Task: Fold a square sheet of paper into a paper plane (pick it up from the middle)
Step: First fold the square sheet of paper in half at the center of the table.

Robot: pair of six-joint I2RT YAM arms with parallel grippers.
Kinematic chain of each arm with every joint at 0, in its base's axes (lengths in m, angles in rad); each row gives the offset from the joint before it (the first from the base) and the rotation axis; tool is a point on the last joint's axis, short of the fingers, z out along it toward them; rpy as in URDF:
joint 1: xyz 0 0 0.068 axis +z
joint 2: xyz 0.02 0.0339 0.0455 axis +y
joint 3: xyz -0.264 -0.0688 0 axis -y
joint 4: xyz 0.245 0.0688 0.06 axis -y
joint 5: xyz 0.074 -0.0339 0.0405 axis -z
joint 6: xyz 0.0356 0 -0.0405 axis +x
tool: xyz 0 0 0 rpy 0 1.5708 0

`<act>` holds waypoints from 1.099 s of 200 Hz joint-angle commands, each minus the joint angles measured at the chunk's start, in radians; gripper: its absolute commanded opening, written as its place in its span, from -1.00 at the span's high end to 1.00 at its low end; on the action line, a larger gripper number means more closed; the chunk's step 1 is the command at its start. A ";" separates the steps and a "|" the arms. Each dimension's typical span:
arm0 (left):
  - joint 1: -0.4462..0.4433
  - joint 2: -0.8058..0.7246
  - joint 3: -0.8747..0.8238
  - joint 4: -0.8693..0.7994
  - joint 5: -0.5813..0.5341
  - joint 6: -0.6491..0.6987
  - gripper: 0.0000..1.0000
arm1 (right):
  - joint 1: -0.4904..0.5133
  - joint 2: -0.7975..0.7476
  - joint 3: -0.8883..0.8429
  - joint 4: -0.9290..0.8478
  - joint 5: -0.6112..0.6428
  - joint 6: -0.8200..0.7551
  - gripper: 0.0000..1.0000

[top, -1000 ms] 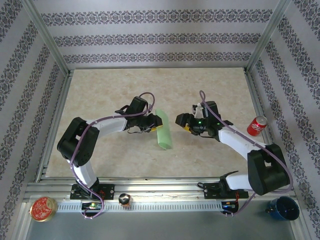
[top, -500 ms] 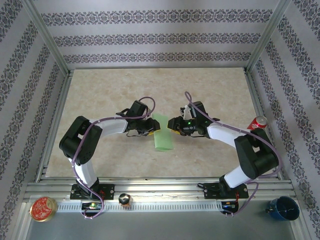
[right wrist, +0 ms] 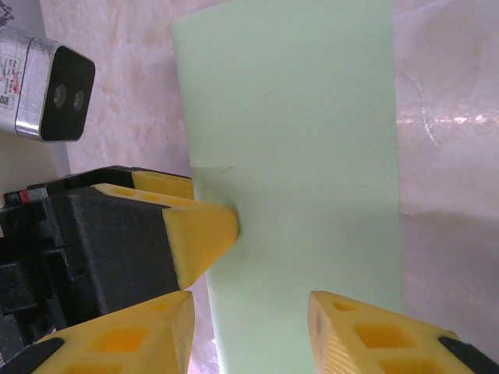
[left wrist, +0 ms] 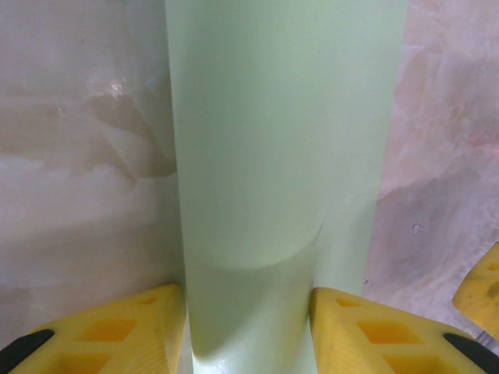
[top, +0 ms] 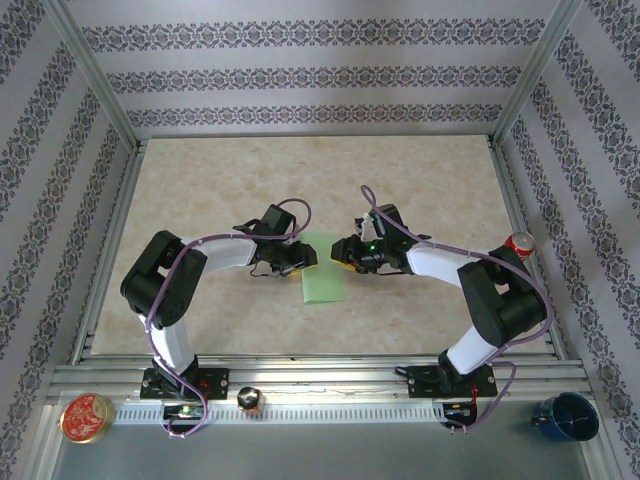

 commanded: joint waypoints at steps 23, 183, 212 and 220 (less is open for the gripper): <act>0.008 -0.015 0.031 -0.104 -0.068 0.060 0.02 | 0.013 0.026 0.029 -0.005 0.022 0.006 0.12; 0.006 -0.089 0.023 -0.216 -0.182 0.100 0.12 | 0.064 0.109 0.084 -0.017 0.022 0.000 0.30; 0.006 -0.061 0.027 -0.217 -0.169 0.100 0.12 | 0.070 0.124 0.094 -0.018 0.025 0.001 0.30; 0.006 -0.055 0.031 -0.222 -0.172 0.098 0.12 | 0.071 0.130 0.098 -0.015 0.020 0.001 0.30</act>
